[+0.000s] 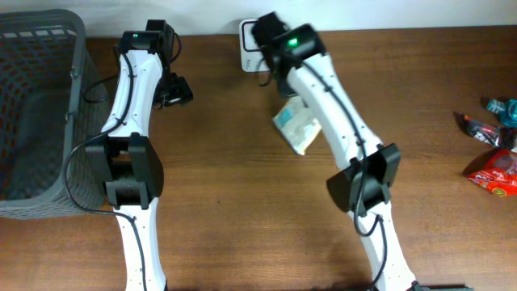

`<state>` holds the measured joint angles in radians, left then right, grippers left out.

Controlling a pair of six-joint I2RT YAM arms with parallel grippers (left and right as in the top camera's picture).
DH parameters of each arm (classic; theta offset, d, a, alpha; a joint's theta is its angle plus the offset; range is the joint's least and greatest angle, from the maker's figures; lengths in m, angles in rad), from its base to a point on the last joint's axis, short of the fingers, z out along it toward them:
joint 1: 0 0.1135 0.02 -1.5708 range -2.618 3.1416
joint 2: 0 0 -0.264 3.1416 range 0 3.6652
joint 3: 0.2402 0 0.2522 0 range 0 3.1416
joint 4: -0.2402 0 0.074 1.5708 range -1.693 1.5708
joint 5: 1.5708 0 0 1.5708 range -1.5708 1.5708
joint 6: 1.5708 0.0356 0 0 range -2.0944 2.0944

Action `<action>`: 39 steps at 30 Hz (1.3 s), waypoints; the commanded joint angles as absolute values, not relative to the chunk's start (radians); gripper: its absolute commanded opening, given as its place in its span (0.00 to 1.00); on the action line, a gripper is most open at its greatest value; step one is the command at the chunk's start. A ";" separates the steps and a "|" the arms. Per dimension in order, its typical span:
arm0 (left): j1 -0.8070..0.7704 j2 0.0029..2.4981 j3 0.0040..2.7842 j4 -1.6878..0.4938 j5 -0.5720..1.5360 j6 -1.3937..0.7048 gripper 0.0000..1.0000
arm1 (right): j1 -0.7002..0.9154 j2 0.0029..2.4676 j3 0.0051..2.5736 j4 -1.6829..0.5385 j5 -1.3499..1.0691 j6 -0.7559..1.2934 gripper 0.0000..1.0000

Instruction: Scan the item barcode

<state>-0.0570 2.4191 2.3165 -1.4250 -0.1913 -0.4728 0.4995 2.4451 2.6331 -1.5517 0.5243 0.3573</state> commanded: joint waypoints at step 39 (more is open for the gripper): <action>-0.474 2.651 2.140 -0.521 0.652 -0.430 0.16 | 0.271 2.316 2.637 -1.551 -0.202 0.303 0.04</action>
<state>-0.5037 2.6297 2.1410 -0.5175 0.7311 -0.4351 0.2577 2.3383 2.6324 -1.5471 -0.1394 0.3099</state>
